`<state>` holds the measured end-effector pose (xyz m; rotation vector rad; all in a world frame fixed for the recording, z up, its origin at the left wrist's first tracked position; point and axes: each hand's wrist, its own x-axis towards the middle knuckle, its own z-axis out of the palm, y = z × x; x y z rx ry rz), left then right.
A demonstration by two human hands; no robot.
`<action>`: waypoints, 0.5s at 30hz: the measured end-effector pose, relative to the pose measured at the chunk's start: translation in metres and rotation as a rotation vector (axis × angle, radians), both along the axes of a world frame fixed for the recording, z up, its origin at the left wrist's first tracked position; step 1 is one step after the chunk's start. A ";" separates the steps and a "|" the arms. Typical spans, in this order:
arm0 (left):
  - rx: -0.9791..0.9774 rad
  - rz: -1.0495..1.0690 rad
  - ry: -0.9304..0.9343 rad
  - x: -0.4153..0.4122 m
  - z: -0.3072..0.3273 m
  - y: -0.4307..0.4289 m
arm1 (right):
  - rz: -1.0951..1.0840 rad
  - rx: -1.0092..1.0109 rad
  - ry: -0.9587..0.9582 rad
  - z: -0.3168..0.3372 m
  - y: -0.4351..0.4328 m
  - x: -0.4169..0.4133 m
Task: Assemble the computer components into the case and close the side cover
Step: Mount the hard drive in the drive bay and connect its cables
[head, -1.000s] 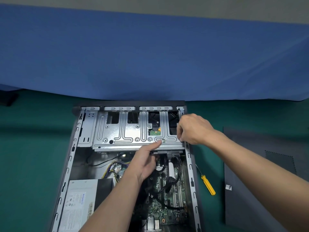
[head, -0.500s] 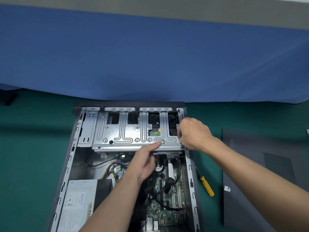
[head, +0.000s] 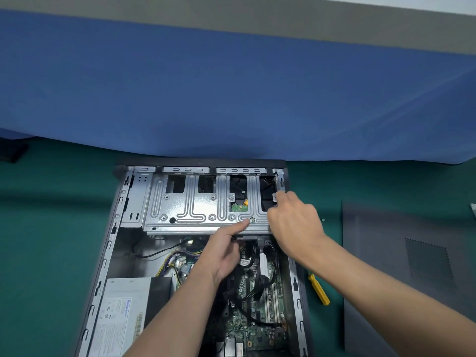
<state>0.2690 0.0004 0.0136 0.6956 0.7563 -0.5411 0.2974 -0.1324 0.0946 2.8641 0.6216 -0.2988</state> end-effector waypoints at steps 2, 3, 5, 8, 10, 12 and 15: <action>-0.013 -0.006 -0.004 0.000 0.000 0.000 | 0.000 -0.003 -0.010 -0.001 0.001 -0.007; -0.016 0.003 0.000 0.001 0.000 0.000 | -0.013 0.002 -0.004 -0.001 0.001 -0.008; 0.002 0.016 0.006 0.001 0.000 -0.001 | -0.045 0.013 0.001 -0.002 0.000 -0.010; 0.005 0.038 0.013 0.001 0.000 0.000 | -0.088 0.016 0.016 -0.005 -0.001 -0.008; -0.010 0.023 0.011 0.001 0.000 0.000 | -0.105 0.014 0.028 -0.005 0.000 -0.005; -0.011 0.032 0.021 0.001 0.000 0.000 | -0.115 0.011 0.028 -0.004 0.000 -0.002; -0.006 0.060 0.016 0.000 -0.001 0.000 | -0.141 0.020 0.040 -0.003 -0.002 0.004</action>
